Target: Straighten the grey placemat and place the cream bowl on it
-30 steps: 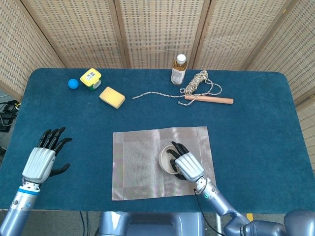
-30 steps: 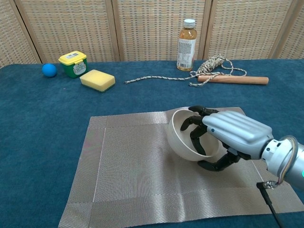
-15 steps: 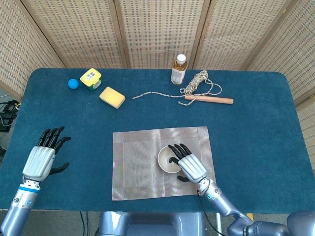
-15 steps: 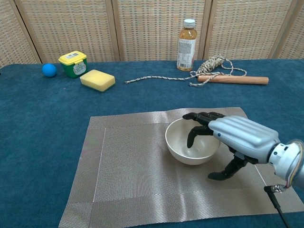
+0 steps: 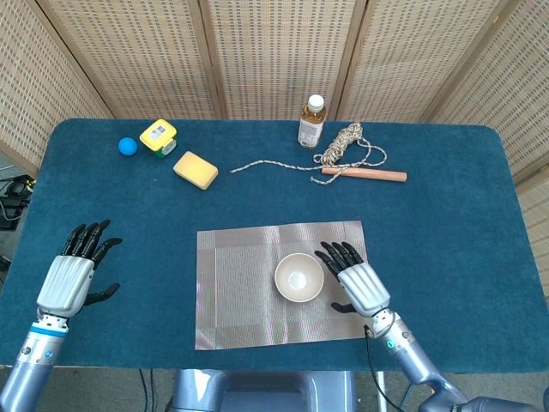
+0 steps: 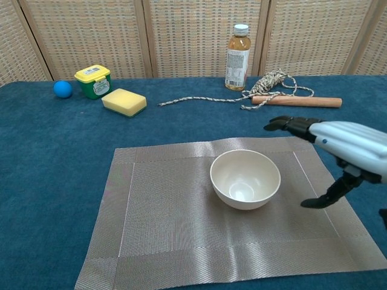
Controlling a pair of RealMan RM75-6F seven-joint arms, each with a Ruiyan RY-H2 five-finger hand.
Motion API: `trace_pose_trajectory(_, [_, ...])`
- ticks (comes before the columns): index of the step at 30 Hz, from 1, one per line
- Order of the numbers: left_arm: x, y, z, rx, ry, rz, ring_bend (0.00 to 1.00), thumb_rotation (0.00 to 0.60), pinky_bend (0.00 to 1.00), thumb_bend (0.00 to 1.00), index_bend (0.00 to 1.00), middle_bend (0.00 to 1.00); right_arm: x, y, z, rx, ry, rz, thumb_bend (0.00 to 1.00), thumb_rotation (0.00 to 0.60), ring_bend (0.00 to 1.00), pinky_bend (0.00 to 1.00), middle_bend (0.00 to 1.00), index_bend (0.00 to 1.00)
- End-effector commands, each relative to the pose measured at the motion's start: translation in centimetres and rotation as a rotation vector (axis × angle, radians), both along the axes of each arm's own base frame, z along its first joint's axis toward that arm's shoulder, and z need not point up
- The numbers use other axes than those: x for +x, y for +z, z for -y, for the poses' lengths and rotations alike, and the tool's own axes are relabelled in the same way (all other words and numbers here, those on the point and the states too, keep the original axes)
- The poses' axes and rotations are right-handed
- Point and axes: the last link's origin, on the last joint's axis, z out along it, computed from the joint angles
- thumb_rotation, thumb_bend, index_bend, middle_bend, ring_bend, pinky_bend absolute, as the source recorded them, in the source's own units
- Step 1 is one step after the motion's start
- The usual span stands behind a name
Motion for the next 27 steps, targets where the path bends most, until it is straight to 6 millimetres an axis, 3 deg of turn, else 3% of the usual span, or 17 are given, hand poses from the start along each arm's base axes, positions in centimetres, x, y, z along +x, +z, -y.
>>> trace_pose_trajectory(1, [0.1,0.0,0.1,0.002,-0.003,-0.001,0.0,0.6,0.0,0.18,0.2,0.0,-0.6,1.9,-0.3,-0.062,-0.008,0.014,0.25,0.6,0.0,0.0,0.0,0.07])
trace_pose_trajectory(5, [0.0,0.0,0.1,0.006,-0.004,-0.005,0.0,0.6,0.0,0.18,0.19,0.0,-2.1,3.8,-0.5,-0.138,-0.045,0.022,0.24,0.6,0.0,0.0,0.0,0.05])
trace_pose_trajectory(13, [-0.3,0.4,0.4,0.03,0.012,0.0,0.0,0.6,0.0,0.18,0.11,0.0,-6.8,7.0,-0.7,-0.283,-0.166,-0.008,0.2,0.6,0.0,0.0,0.0,0.01])
trace_pose_trajectory(22, [-2.4,1.3,1.3,0.097,0.037,-0.044,0.0,0.6,0.0,0.16,0.04,0.0,-12.3,10.9,-2.7,-0.427,-0.318,0.004,0.2,0.6,0.0,0.0,0.0,0.01])
trace_pose_trajectory(27, [-3.5,1.4,1.9,0.101,0.054,-0.057,0.0,0.6,0.0,0.16,0.04,0.0,-13.1,11.5,-3.1,-0.438,-0.324,0.005,0.2,0.6,0.0,0.0,0.0,0.01])
